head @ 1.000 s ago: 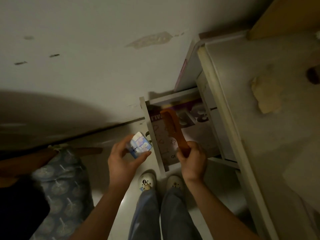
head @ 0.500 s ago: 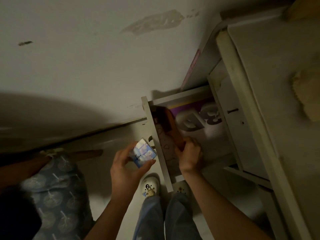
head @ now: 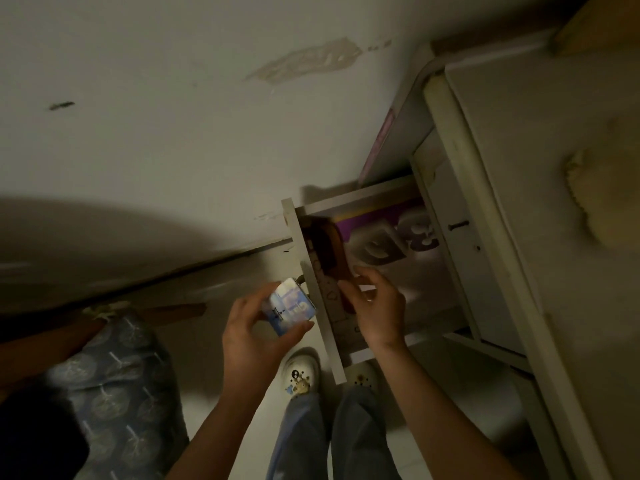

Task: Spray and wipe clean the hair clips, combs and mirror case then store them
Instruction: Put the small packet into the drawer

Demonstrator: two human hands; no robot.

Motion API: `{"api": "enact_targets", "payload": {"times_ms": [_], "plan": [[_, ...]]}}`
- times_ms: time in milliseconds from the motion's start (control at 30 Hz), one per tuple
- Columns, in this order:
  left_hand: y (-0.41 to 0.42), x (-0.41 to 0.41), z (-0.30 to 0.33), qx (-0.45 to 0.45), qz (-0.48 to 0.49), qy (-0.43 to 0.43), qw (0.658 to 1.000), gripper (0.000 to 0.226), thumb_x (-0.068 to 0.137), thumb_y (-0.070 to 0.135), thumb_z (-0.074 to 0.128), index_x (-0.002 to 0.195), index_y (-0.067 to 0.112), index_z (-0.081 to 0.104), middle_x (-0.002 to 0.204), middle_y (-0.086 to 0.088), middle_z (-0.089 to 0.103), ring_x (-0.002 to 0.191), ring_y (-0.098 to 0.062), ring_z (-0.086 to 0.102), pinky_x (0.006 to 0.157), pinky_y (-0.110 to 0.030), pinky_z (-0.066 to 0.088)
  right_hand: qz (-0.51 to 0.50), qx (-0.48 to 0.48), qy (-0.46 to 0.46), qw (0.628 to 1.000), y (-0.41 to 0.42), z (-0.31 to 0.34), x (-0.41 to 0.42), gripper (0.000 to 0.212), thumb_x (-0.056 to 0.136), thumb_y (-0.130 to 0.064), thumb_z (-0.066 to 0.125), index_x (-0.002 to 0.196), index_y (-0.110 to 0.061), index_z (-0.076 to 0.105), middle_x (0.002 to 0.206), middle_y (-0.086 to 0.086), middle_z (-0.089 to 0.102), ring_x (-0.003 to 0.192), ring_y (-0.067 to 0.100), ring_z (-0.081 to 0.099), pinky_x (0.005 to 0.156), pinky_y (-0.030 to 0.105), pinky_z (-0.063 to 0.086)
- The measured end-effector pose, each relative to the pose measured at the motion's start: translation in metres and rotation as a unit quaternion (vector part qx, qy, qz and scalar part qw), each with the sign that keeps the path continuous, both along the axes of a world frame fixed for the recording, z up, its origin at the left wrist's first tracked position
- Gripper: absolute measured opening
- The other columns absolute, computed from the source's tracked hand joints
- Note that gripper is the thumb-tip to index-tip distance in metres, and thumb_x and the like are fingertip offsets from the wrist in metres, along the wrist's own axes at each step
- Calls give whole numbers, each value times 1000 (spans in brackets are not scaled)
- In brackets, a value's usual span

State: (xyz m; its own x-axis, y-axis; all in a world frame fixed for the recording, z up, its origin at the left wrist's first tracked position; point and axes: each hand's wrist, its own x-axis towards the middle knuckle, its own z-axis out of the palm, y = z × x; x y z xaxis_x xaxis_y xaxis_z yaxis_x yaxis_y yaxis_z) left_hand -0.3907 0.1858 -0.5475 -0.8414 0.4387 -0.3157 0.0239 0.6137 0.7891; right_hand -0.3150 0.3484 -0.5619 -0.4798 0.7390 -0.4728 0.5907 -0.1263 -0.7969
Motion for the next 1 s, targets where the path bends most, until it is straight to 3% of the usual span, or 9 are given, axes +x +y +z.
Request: {"api": "enact_targets", "payload": {"times_ms": [33, 133, 267, 467, 667, 767, 867, 1000], "plan": [[2, 0, 3, -2, -12, 4, 1000, 66, 58, 38, 83, 114, 43, 49, 107, 24, 49, 99, 10, 51, 73, -9, 40, -7, -56, 42, 998, -2, 13, 2, 19, 84, -21, 69, 100, -29, 63, 88, -23, 61, 87, -16, 59, 67, 3, 46], [10, 0, 15, -3, -41, 12, 999, 68, 61, 26, 85, 115, 43, 48, 105, 26, 46, 99, 20, 45, 70, -5, 38, -6, -192, 103, 976, -5, 41, 8, 22, 76, -39, 65, 97, -39, 62, 93, -22, 67, 92, -3, 65, 69, 9, 50], [21, 2, 32, 22, -92, 23, 995, 63, 63, 19, 86, 119, 24, 57, 110, 16, 51, 103, 15, 45, 80, 0, 39, 19, -252, 145, 957, -7, 64, 14, 29, 71, -38, 65, 100, -33, 66, 90, -19, 72, 89, -1, 68, 68, 11, 52], [35, 7, 48, 63, -118, 32, 991, 61, 62, 15, 87, 117, 12, 62, 110, 0, 57, 100, -11, 56, 83, -11, 46, 20, -193, 143, 970, -5, 72, 18, 21, 85, -9, 68, 95, -27, 67, 90, -15, 74, 89, 5, 70, 67, 17, 55], [42, 8, 43, 61, -123, 65, 988, 80, 59, 27, 86, 128, 16, 48, 117, 7, 49, 106, -8, 49, 87, -12, 41, -17, -151, 112, 982, 0, 61, 18, 21, 86, -9, 66, 91, -30, 66, 86, -13, 74, 86, 6, 70, 69, 21, 57], [40, 9, 34, -16, -126, 60, 990, 90, 66, 36, 82, 140, 27, 31, 140, 8, 34, 129, -14, 35, 105, -34, 29, -58, -110, 68, 990, 7, 50, 15, 19, 88, -13, 65, 90, -31, 66, 92, -10, 70, 87, 9, 68, 75, 26, 57], [36, 10, 22, -82, -155, 79, 981, 85, 77, 43, 72, 140, 36, 15, 151, 8, 9, 143, -21, 20, 112, -47, 19, -79, -53, 18, 995, 14, 35, 11, 15, 89, -14, 64, 89, -29, 64, 87, -16, 62, 82, 4, 63, 71, 25, 57], [34, 10, 9, -132, -167, 59, 975, 87, 81, 47, 66, 142, 34, 4, 152, 9, -6, 147, -18, 6, 116, -42, 8, -82, -37, -39, 995, 21, 7, 8, 12, 89, -12, 64, 98, -18, 67, 87, -11, 60, 79, 2, 57, 69, 22, 54]]}}
